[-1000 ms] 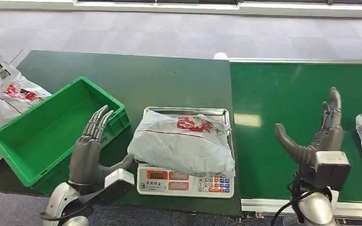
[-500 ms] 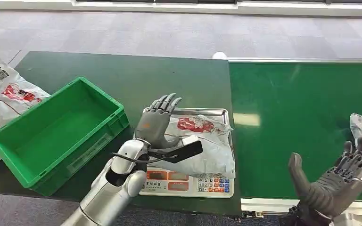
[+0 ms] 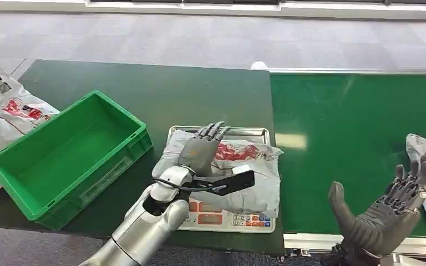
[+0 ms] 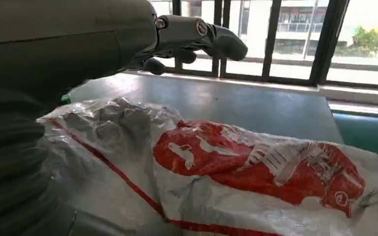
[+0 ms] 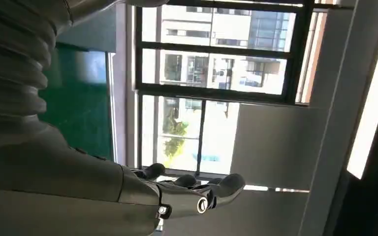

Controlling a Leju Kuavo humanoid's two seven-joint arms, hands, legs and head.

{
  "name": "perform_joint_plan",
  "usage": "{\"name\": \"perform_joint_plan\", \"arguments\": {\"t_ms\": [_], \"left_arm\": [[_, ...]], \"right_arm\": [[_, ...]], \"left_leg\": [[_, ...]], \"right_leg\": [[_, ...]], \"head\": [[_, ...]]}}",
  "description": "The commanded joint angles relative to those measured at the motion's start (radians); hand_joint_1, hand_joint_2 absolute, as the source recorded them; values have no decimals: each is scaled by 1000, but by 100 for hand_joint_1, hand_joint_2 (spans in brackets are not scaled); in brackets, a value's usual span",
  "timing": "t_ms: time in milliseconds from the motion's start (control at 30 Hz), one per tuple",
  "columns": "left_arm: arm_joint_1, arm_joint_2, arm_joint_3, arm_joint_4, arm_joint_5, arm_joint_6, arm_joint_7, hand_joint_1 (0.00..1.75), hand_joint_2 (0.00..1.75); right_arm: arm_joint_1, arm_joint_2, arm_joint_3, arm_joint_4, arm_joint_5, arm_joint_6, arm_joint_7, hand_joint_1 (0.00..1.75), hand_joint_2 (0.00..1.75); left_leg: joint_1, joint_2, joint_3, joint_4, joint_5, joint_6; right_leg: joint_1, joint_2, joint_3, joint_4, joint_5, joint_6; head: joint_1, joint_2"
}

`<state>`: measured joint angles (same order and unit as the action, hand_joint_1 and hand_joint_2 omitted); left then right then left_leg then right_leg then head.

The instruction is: Moved the parcel from conveyor to table for the left to box.

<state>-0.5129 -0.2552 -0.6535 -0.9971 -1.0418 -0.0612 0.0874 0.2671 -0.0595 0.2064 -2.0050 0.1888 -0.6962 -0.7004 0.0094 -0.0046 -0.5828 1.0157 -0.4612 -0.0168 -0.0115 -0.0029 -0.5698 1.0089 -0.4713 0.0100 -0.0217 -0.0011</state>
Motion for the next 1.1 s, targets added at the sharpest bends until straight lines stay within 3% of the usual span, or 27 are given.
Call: {"name": "perform_joint_plan", "arguments": {"t_ms": [33,267,500,833,1100], "left_arm": [[-90,-16,-123,387,-52,-135,69,175,175],[-110,0,-71,430,-26,-133,43,175,175],[-110,-1,-68,426,-25,-135,43,175,175],[-110,-1,-68,426,-25,-135,43,175,175],[-110,-1,-68,426,-25,-135,43,175,175]], "right_arm": [[-78,34,65,42,-36,4,25,0,175],[-87,48,58,51,-29,20,45,0,175],[-86,50,59,49,-28,21,46,0,175],[-86,50,59,49,-28,21,46,0,175],[-86,50,59,49,-28,21,46,0,175]], "left_leg": [[0,2,3,-3,1,1],[0,3,7,-2,0,1],[0,4,2,-5,0,2],[0,3,15,-4,-1,0],[-1,4,11,-5,1,1]], "right_leg": [[0,1,2,-3,1,0],[0,3,7,-2,1,0],[0,4,10,-4,2,0],[0,3,15,-3,0,0],[0,4,12,-4,2,-1]], "head": [[0,0],[0,0],[0,0],[0,0],[0,0]]}}
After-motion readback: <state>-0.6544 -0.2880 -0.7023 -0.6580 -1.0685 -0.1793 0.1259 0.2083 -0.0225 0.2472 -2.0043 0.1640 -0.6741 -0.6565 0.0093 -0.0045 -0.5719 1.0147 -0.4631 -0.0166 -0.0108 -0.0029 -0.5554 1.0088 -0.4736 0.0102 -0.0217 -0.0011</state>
